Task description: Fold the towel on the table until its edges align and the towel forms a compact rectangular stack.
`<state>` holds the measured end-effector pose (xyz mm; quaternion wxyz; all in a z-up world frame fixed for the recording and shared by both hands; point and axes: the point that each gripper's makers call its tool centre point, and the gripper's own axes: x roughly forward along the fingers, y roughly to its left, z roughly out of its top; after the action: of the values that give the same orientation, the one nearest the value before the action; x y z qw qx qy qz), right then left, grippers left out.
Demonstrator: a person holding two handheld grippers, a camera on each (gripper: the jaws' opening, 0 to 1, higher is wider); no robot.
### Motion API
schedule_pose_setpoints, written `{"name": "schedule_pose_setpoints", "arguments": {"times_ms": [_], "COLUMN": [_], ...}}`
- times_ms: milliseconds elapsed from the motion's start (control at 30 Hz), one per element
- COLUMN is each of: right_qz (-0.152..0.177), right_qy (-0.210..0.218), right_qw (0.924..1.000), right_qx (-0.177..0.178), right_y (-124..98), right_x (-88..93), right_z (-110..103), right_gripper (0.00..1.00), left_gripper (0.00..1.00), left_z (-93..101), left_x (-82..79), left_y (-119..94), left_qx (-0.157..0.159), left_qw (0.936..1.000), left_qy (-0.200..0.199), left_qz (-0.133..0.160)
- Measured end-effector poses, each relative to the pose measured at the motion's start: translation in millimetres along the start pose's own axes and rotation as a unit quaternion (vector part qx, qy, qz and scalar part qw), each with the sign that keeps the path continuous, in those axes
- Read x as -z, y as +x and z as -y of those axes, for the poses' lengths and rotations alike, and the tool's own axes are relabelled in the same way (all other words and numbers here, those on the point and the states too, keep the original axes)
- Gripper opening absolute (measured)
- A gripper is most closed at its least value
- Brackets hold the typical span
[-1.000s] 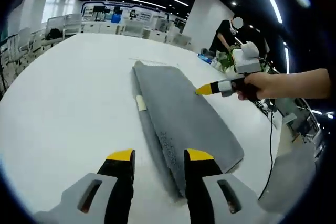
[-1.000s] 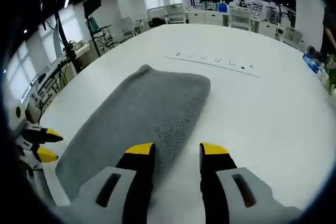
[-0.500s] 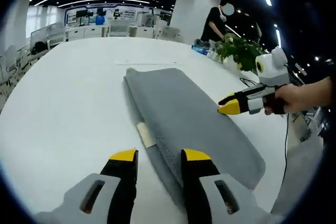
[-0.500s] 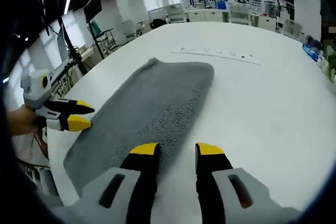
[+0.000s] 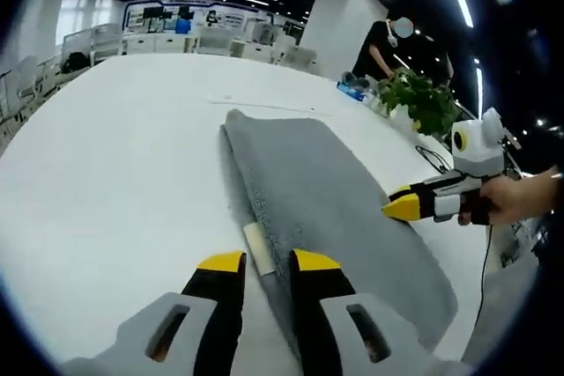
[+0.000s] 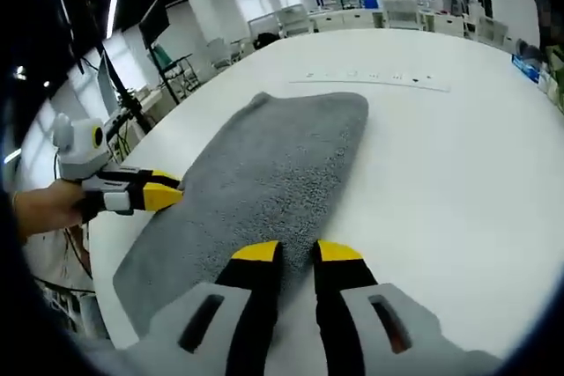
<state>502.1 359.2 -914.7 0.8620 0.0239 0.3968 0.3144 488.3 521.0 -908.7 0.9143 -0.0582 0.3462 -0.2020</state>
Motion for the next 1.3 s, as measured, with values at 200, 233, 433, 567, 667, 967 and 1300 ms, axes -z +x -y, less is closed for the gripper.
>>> {"name": "schedule_pose_setpoints", "arguments": {"times_ms": [200, 233, 433, 567, 667, 967, 1300], "right_qz": [0.014, 0.015, 0.016, 0.018, 0.026, 0.035, 0.047], "right_qy": [-0.031, -0.046, -0.059, -0.053, -0.06, -0.078, -0.071], "right_qw": [0.9994, 0.9988, 0.9981, 0.9984, 0.9978, 0.9962, 0.9958], "right_qx": [-0.008, -0.007, -0.007, -0.006, 0.0, 0.014, 0.035], "right_y": [-1, -2, -12, -22, -31, -65, -86], "right_x": [0.1, 0.3, 9.1, 17.7, 25.7, 59.1, 78.9], "right_z": [-4, -4, 2, 6, 10, 11, 13], "right_gripper": [0.09, 0.08, 0.07, 0.07, 0.07, 0.06, 0.06], "left_gripper": [0.13, 0.11, 0.07, 0.07, 0.07, 0.06, 0.06], "left_z": [1.6, 4.2, 18.9, 35.1, 47.9, 88.2, 108.2], "left_x": [1.4, 0.9, 4.7, 11.4, 17.8, 39.8, 50.2], "left_y": [1, 1, 3, 1, -1, -12, -16], "left_qx": [-0.019, -0.022, -0.015, -0.006, 0.0, 0.008, 0.023], "left_qw": [0.9994, 0.9987, 0.9968, 0.9943, 0.9944, 0.9901, 0.9879], "left_qy": [0.029, 0.045, 0.077, 0.104, 0.104, 0.139, 0.152], "left_qz": [-0.008, -0.01, -0.016, -0.02, -0.018, -0.016, -0.02]}}
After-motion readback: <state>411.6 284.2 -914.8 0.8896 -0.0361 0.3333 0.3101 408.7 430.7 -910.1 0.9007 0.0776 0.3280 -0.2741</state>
